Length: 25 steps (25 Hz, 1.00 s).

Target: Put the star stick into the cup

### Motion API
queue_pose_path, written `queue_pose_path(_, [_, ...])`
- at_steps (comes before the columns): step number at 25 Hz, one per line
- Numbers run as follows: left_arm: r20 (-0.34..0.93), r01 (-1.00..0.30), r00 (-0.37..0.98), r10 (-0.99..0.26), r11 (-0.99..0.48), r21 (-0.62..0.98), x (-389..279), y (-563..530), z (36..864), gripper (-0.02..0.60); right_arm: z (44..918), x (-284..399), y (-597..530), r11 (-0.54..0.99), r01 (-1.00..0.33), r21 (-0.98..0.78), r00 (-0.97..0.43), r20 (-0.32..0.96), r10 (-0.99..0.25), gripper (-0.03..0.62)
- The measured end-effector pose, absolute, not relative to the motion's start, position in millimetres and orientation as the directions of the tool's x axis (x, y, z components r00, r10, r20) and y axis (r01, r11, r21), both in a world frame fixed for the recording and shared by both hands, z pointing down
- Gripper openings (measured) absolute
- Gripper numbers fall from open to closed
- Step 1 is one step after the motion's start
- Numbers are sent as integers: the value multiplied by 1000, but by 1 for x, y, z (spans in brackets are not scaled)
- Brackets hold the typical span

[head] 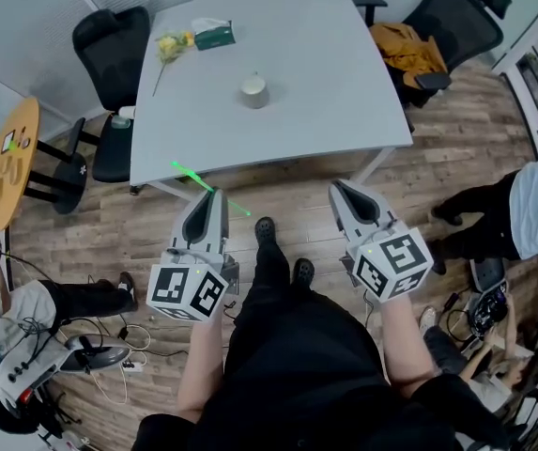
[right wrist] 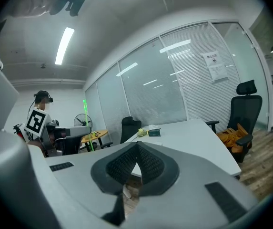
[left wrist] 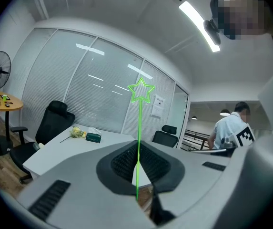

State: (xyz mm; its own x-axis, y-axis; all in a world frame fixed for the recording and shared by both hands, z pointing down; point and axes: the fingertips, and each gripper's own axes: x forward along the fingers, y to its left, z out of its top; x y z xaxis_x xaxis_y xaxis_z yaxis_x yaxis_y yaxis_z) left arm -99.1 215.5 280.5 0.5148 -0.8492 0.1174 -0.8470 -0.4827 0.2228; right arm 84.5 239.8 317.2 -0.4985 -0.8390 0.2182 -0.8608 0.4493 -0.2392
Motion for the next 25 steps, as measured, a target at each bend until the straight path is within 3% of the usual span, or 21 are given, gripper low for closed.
queue_pose_path(25, [86, -778, 598, -797, -551, 302, -117, 51, 280, 8, 306, 61, 94, 374, -906, -199, -418, 275, -866, 9])
